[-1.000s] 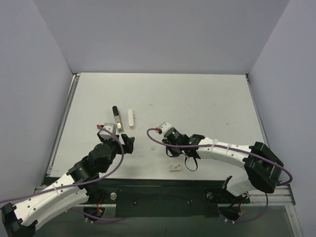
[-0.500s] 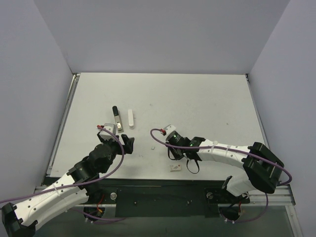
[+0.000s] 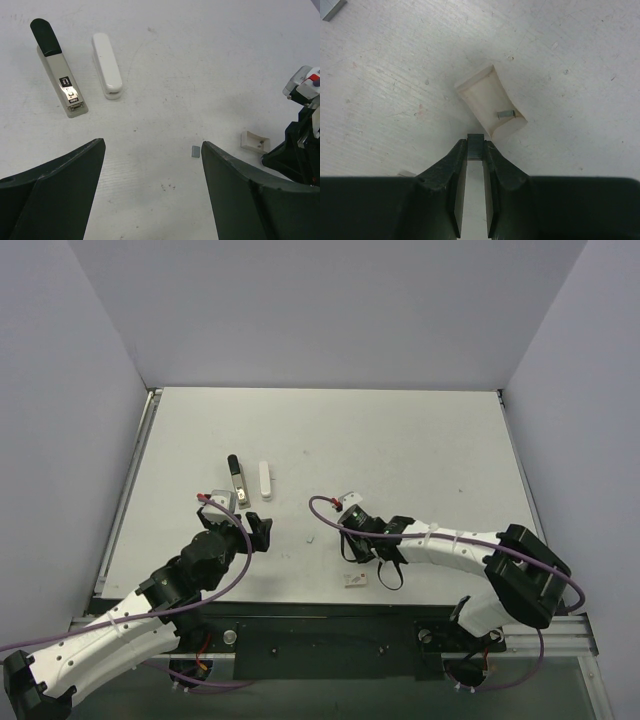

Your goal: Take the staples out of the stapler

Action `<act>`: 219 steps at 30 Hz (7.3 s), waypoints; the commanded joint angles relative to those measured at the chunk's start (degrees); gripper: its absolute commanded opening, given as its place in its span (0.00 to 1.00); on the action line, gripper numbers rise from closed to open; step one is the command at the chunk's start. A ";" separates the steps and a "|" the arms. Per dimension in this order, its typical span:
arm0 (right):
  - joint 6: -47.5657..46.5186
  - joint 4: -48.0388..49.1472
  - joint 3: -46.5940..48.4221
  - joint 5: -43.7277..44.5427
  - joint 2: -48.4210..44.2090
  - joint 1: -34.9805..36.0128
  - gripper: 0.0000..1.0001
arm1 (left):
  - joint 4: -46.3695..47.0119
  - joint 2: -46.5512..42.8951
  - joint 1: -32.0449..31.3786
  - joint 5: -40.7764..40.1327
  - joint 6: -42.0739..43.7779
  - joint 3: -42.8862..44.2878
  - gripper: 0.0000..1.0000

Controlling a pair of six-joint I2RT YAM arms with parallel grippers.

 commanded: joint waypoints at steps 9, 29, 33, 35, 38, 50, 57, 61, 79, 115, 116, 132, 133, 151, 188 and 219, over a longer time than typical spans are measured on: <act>2.22 -2.02 0.31 5.26 0.78 -2.08 0.14 | 0.56 -0.03 0.29 -0.82 -0.47 0.17 0.89; -2.00 -4.66 6.11 4.91 -1.59 -1.82 0.15 | 0.30 -0.47 0.29 -0.90 -0.47 0.17 0.89; -4.81 -3.25 6.73 3.16 -0.36 -2.08 0.16 | 0.30 -0.29 0.29 -0.90 -0.47 0.17 0.89; -6.57 -2.37 6.82 2.28 0.08 -2.43 0.16 | 0.30 -0.29 0.29 -0.90 -0.39 0.17 0.89; -9.11 -0.62 6.47 -0.35 0.08 -2.96 0.17 | 0.30 -0.29 0.29 -0.99 -0.47 0.17 0.89; -14.39 2.90 4.27 -6.34 0.52 -4.72 0.17 | 0.38 -0.30 0.29 -0.82 -0.39 0.17 0.89; -14.83 3.43 3.13 -6.51 1.13 -4.72 0.17 | 0.38 -0.38 0.29 -0.64 -0.30 0.09 0.89; -15.18 3.69 2.60 -6.25 1.57 -4.72 0.16 | 0.47 -0.38 0.29 -0.55 -0.30 0.17 0.89; -15.54 4.40 2.60 -7.65 3.33 -4.72 0.18 | 0.30 -0.73 0.29 -0.46 -0.12 0.17 0.89; -14.92 3.08 4.27 -7.48 1.04 -4.28 0.11 | 0.65 0.15 0.29 -0.55 -0.12 0.17 0.89; -14.83 2.99 4.27 -7.48 1.31 -4.28 0.09 | 0.65 0.23 0.29 -0.47 -0.12 0.17 0.89; -14.31 2.81 4.62 -8.10 4.38 -4.28 0.07 | 0.65 0.15 0.29 -0.38 -0.21 0.17 0.89; -14.31 2.64 4.71 -8.10 4.56 -4.19 0.07 | 0.65 0.15 0.29 -0.38 -0.12 0.26 0.89; -15.98 -1.93 10.06 -1.77 -1.85 0.20 0.10 | 0.56 0.14 0.29 -0.47 -0.12 0.17 0.89; -27.93 2.99 24.22 -20.93 21.08 2.05 0.41 | -3.92 -5.22 0.20 -5.38 -2.94 -0.79 0.89; -26.88 2.11 25.45 -16.71 24.87 1.35 0.18 | -3.92 -6.27 0.20 -6.35 -2.76 -2.11 0.89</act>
